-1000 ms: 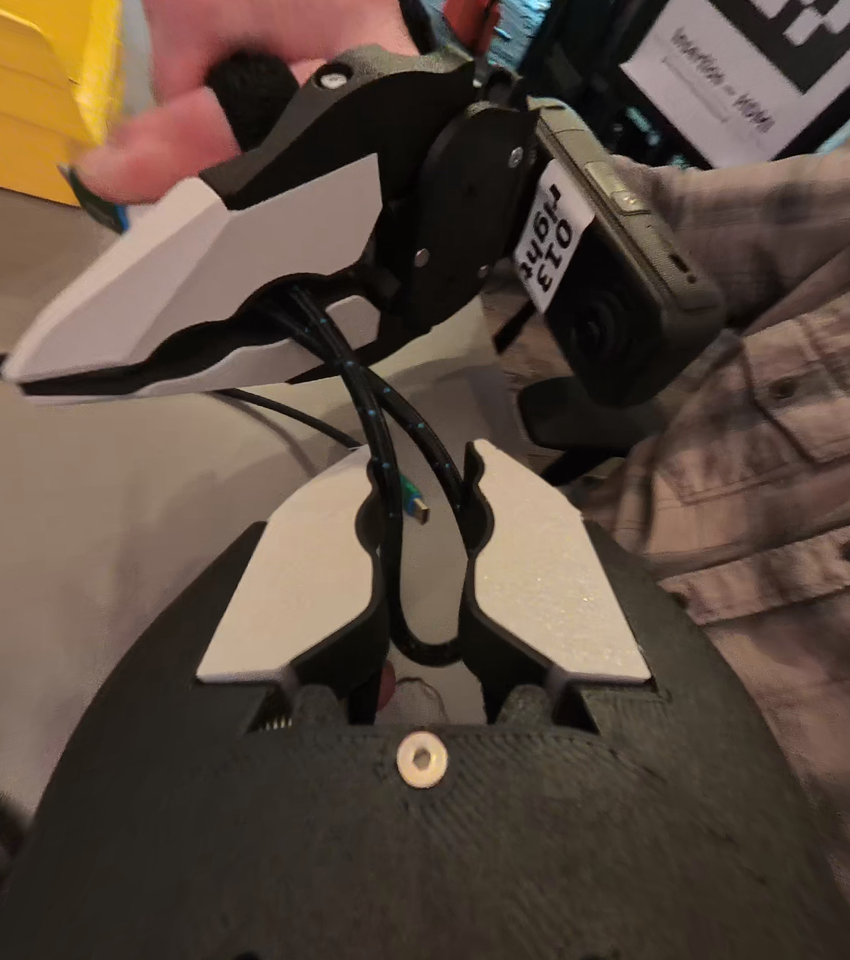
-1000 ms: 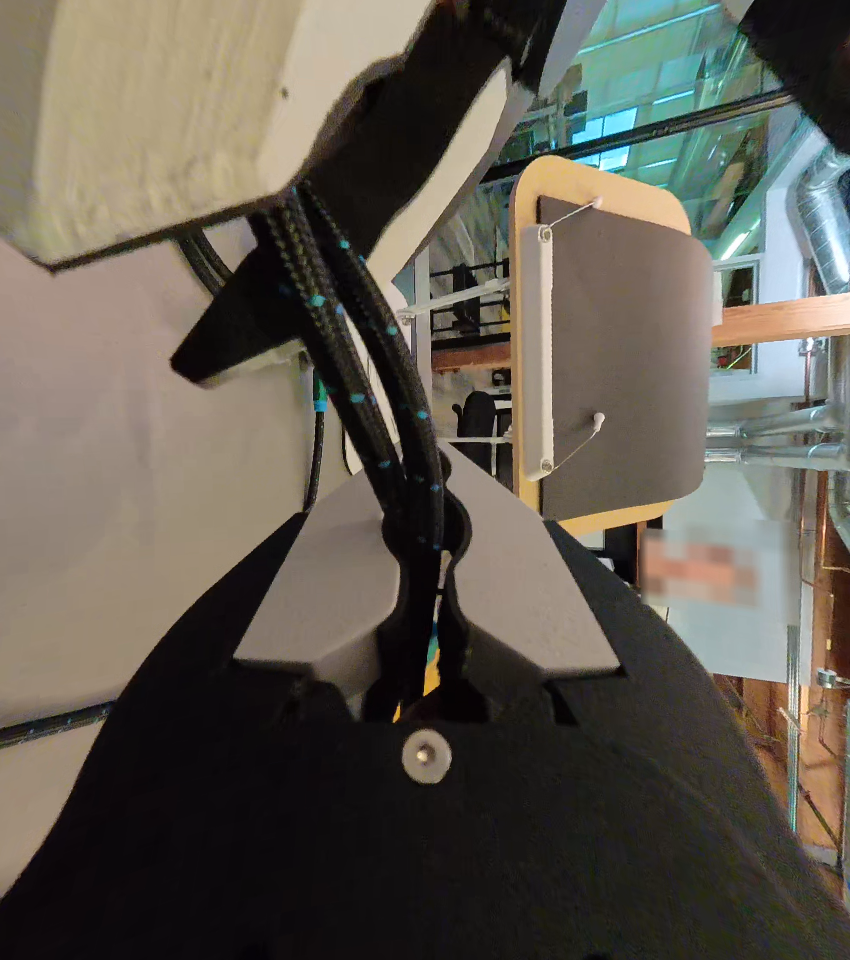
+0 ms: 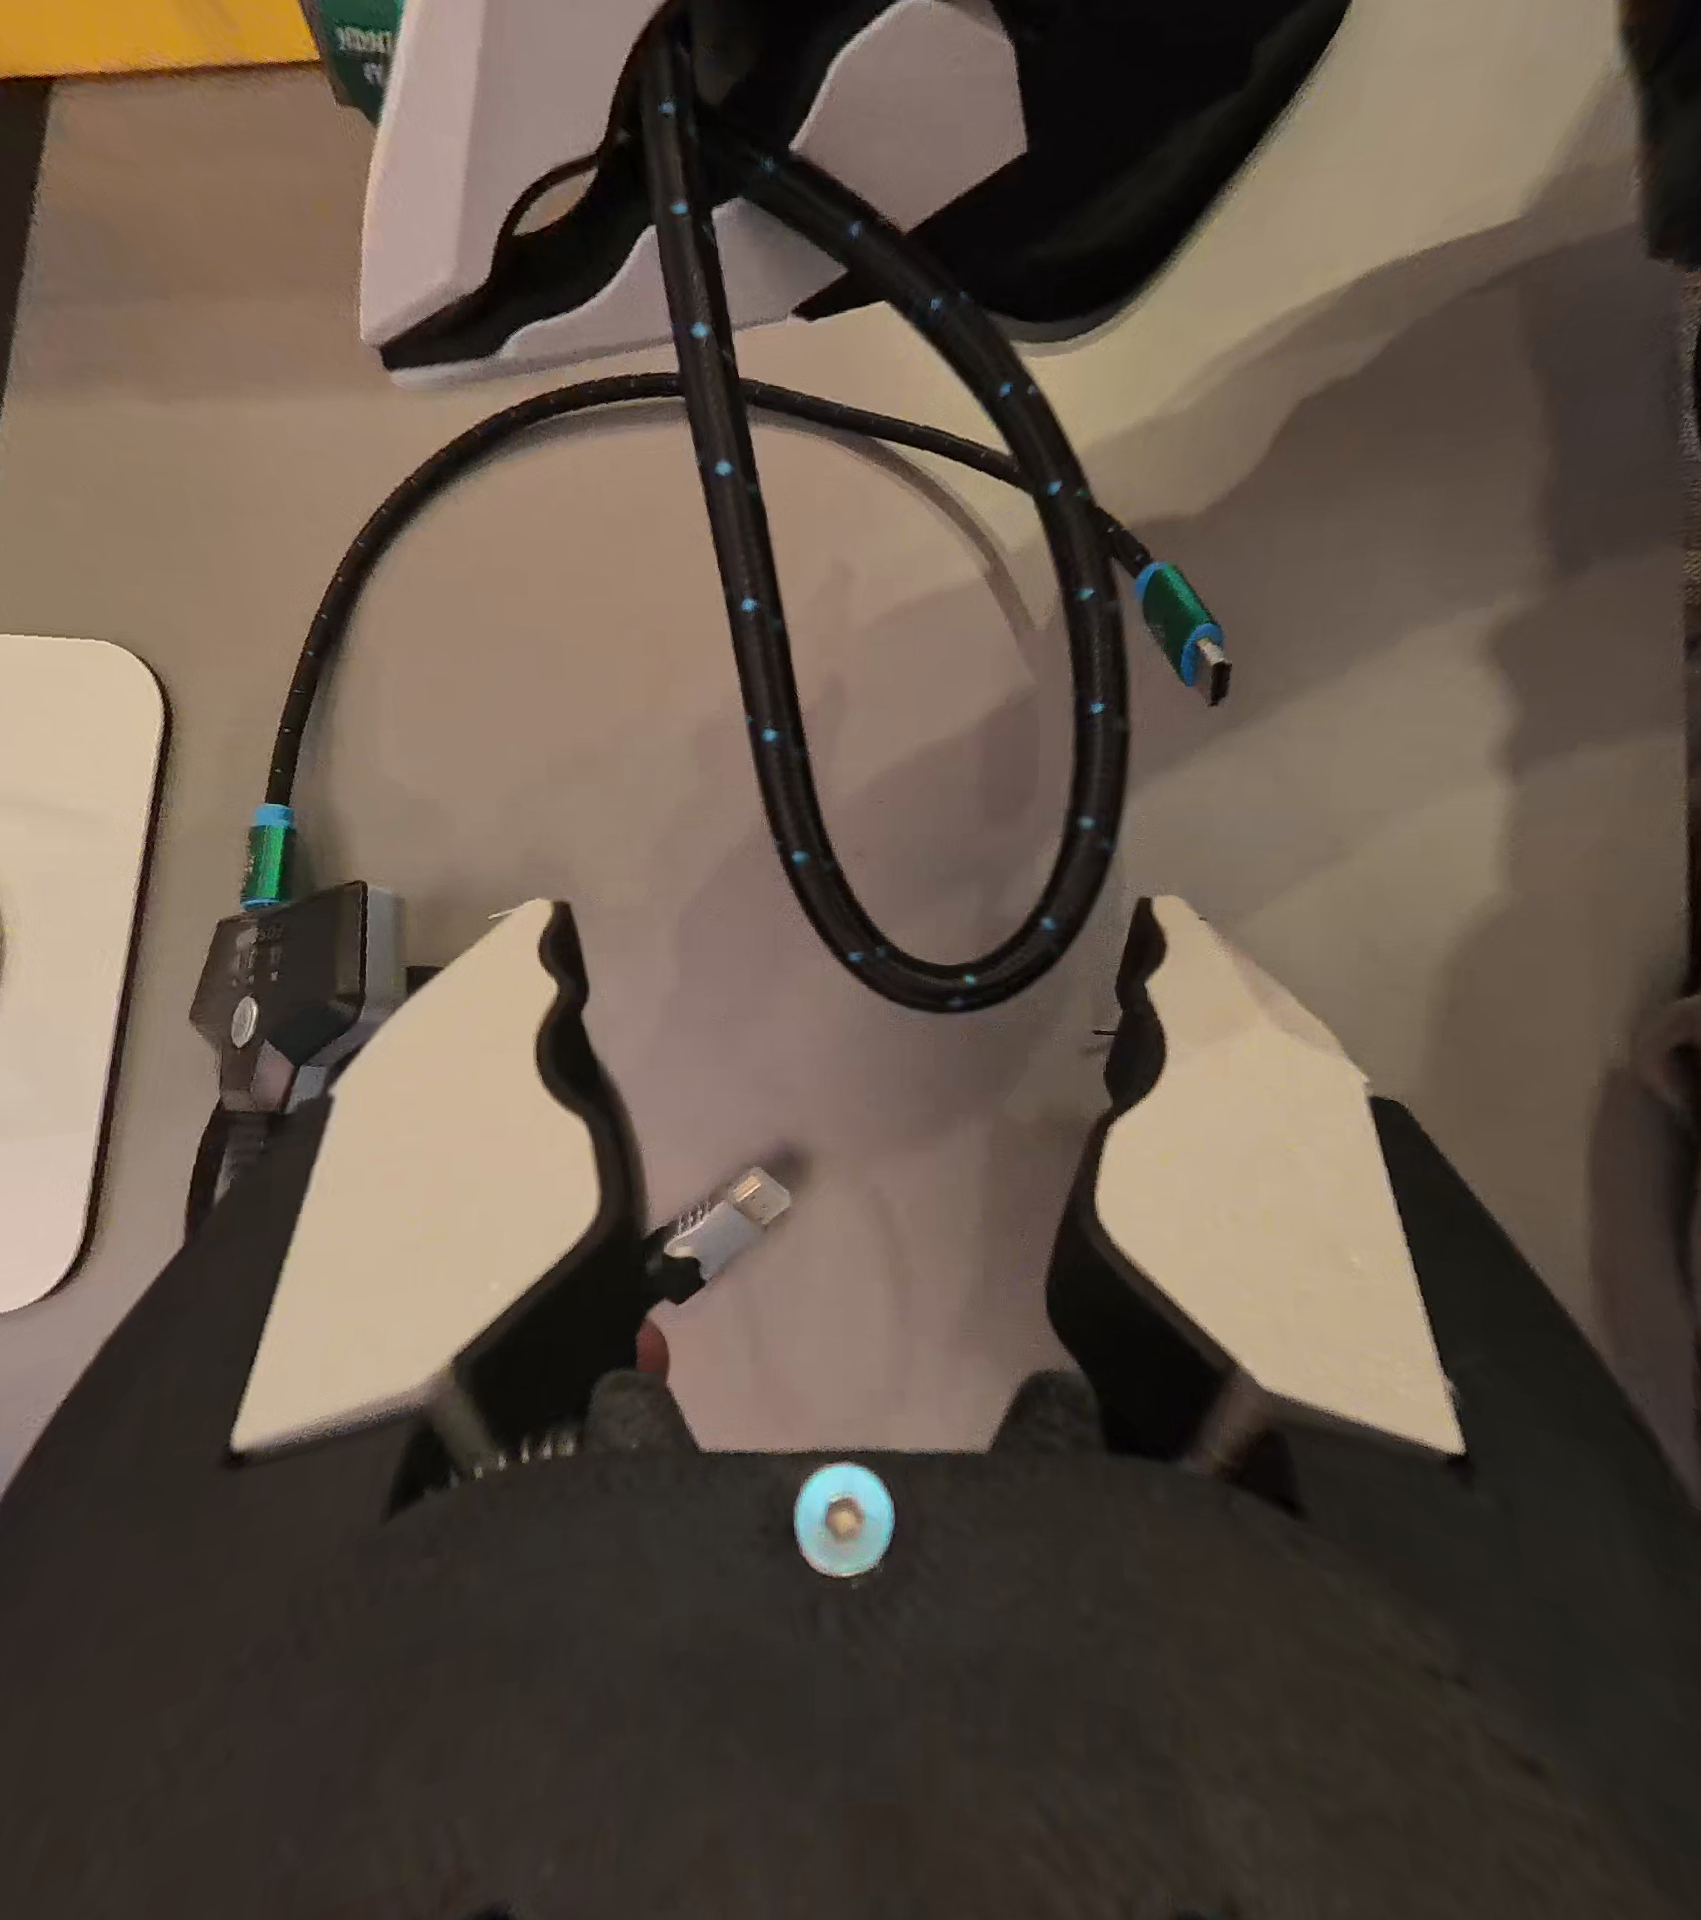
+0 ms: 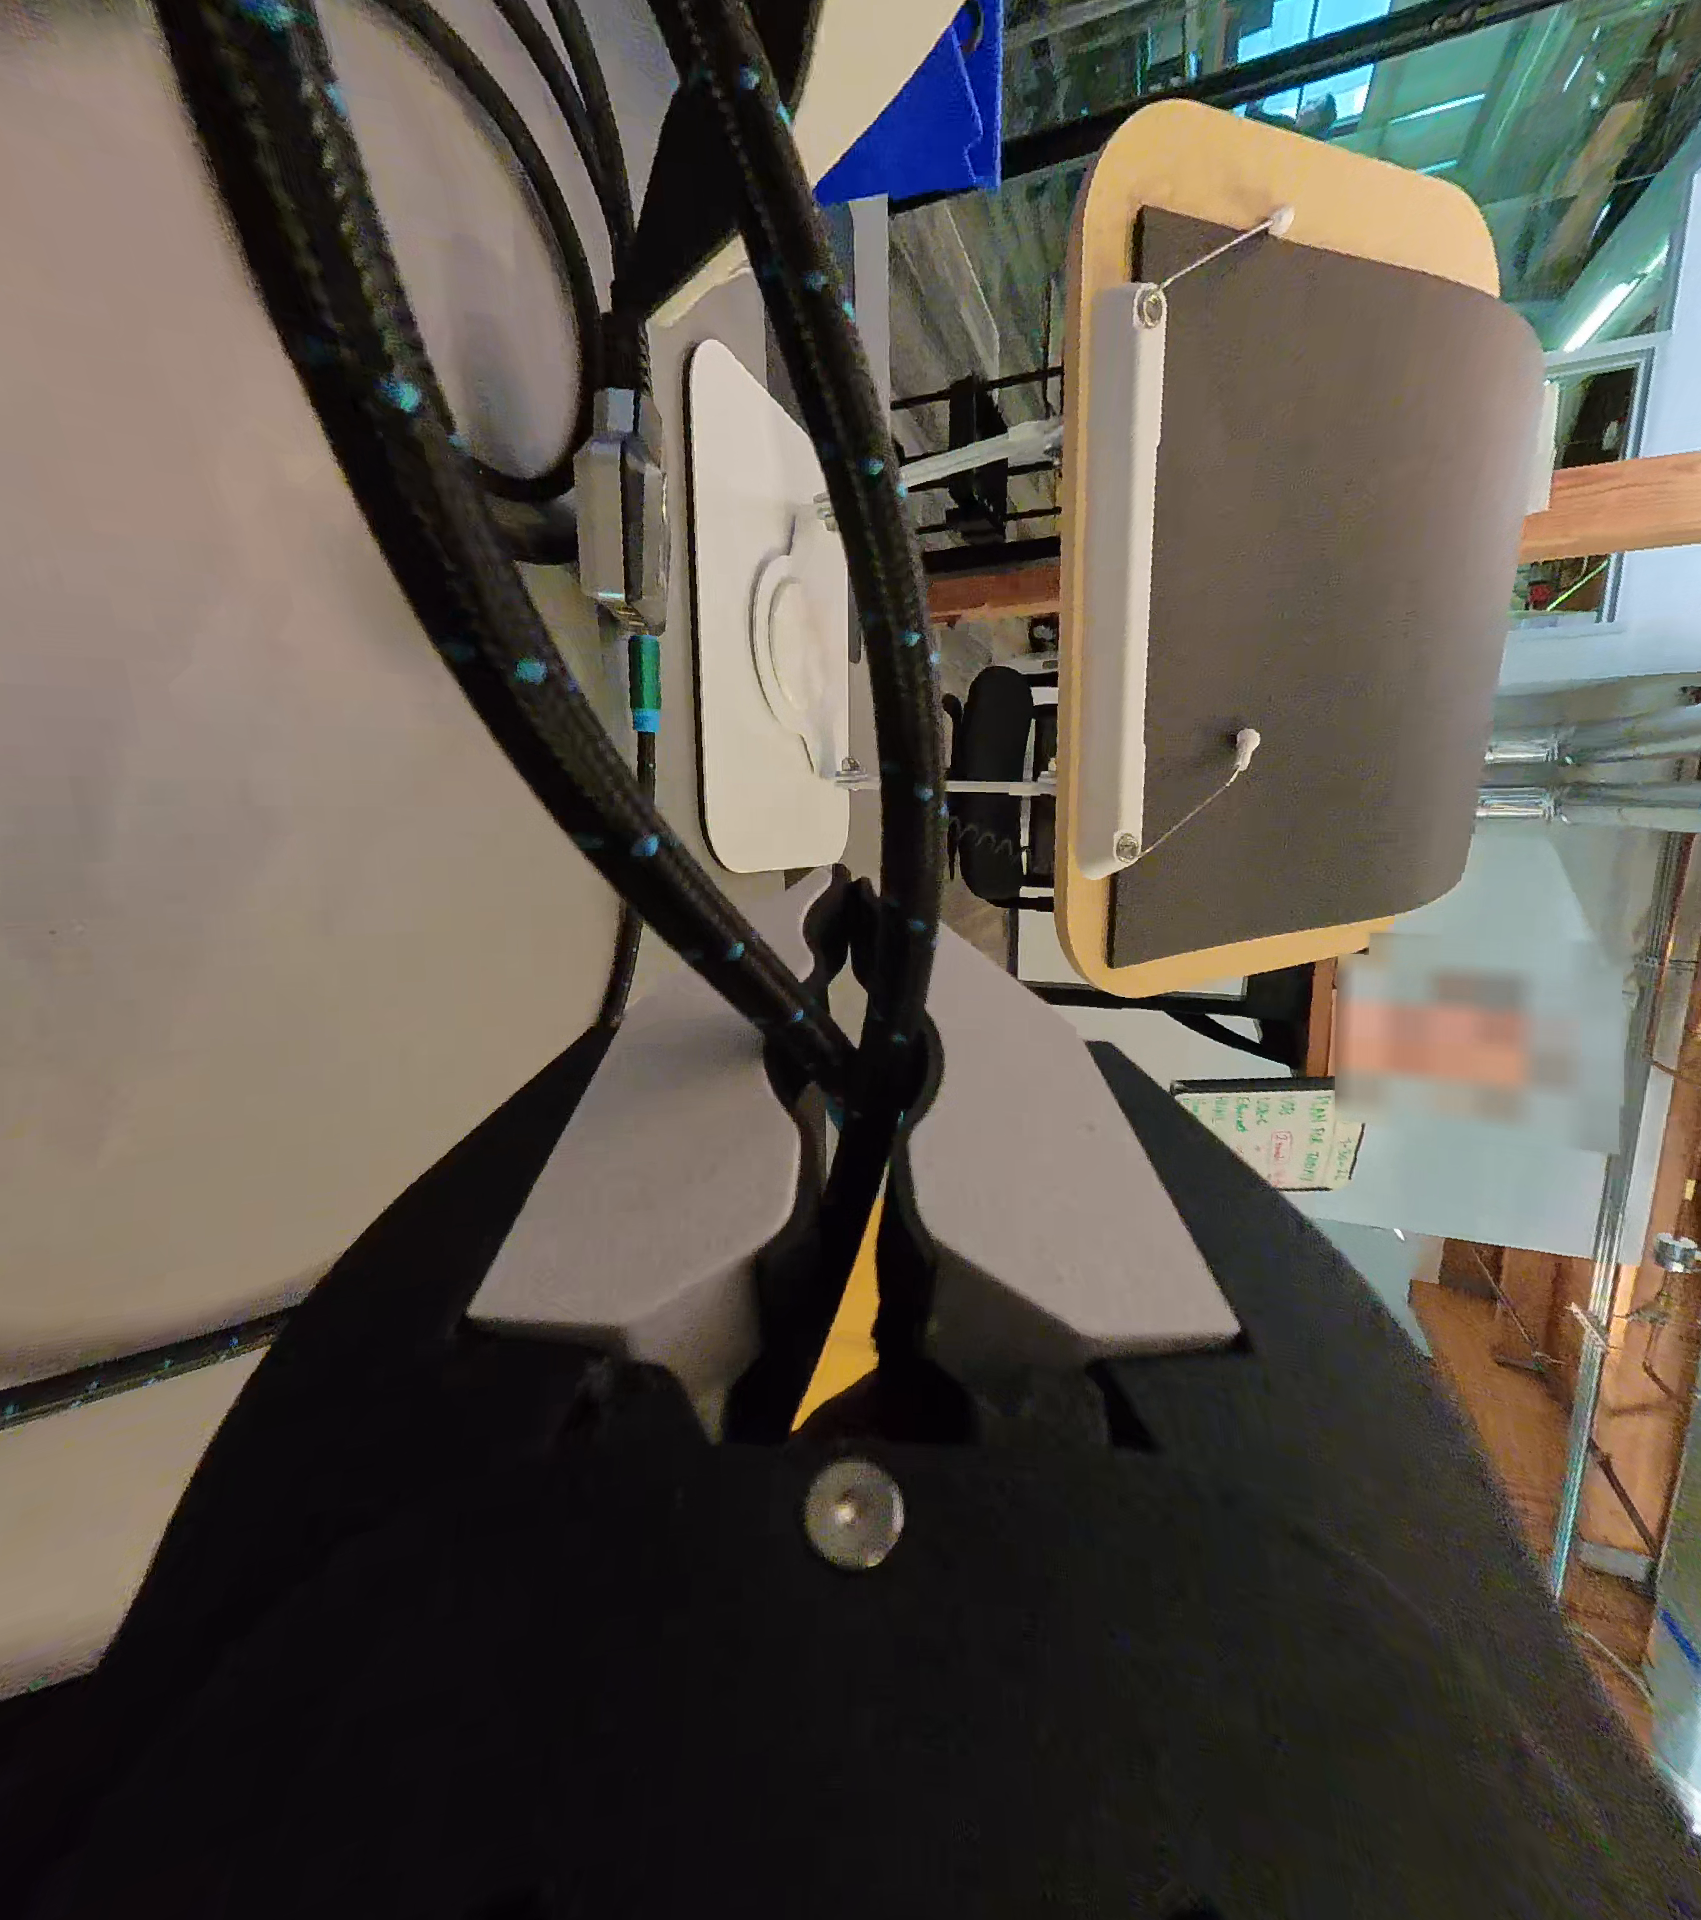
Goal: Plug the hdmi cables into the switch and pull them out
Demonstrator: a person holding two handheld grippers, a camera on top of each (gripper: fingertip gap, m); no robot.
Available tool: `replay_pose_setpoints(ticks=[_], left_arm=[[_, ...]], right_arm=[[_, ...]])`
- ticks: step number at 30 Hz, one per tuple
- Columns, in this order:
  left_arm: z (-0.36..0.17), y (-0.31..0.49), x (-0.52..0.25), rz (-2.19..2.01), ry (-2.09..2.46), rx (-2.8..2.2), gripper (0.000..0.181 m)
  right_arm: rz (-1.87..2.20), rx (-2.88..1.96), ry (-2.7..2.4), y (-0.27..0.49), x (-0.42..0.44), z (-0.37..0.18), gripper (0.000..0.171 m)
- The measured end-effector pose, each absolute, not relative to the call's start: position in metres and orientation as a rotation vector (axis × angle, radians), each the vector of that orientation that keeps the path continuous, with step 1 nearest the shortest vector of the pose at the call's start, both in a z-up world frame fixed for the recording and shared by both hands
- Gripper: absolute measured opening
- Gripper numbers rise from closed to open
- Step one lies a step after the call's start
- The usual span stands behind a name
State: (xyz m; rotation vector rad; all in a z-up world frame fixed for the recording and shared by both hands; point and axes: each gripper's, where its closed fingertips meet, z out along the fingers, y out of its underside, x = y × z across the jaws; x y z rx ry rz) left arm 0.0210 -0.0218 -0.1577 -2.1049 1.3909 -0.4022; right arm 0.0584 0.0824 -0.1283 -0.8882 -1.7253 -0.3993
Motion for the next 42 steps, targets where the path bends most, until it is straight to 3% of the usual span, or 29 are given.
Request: replay_pose_setpoints(ticks=[3, 4, 6, 18, 23, 24, 25, 29, 33, 35, 42], left_arm=[[-0.152, -0.028, 0.032, -0.428, 1.382, -2.108, 0.096], [-0.154, -0.025, 0.032, -0.373, 1.392, -2.120, 0.088], [-0.157, -0.021, 0.033, -0.358, 1.386, -2.137, 0.050], [-0.162, -0.008, 0.031, 0.029, 1.626, -1.966, 0.034], [-0.172, -0.005, 0.030, -0.014, 1.634, -2.006, 0.033], [-0.174, -0.009, 0.033, -0.095, 1.618, -2.042, 0.033], [-0.175, -0.008, 0.035, -0.150, 1.593, -2.057, 0.032], [-0.180, -0.002, 0.030, -0.190, 1.567, -2.102, 0.030], [-0.184, -0.007, 0.037, -0.154, 1.643, -2.095, 0.029], [-0.181, -0.005, 0.036, -0.146, 1.639, -2.097, 0.029], [-0.182, -0.008, 0.028, 0.002, 1.756, -2.024, 0.027]], right_arm=[[-0.460, -0.886, -1.718, 0.085, 0.060, -0.129, 0.000], [-0.470, -0.888, -1.716, 0.085, 0.059, -0.130, 0.000], [-0.493, -0.869, -1.706, 0.085, 0.057, -0.128, 0.000], [-0.617, -0.856, -1.743, 0.087, 0.064, -0.130, 0.000], [-0.627, -0.873, -1.820, 0.085, 0.066, -0.146, 0.000], [-0.637, -0.871, -1.827, 0.084, 0.067, -0.147, 0.006], [-0.622, -0.869, -1.852, 0.079, 0.066, -0.150, 0.038], [-0.438, -0.846, -1.976, 0.039, 0.056, -0.158, 0.062], [-0.379, -0.789, -2.036, 0.016, 0.039, -0.158, 0.046], [-0.377, -0.798, -2.081, 0.015, 0.038, -0.167, 0.023], [-0.378, -0.814, -2.105, 0.011, 0.033, -0.165, 0.006]])
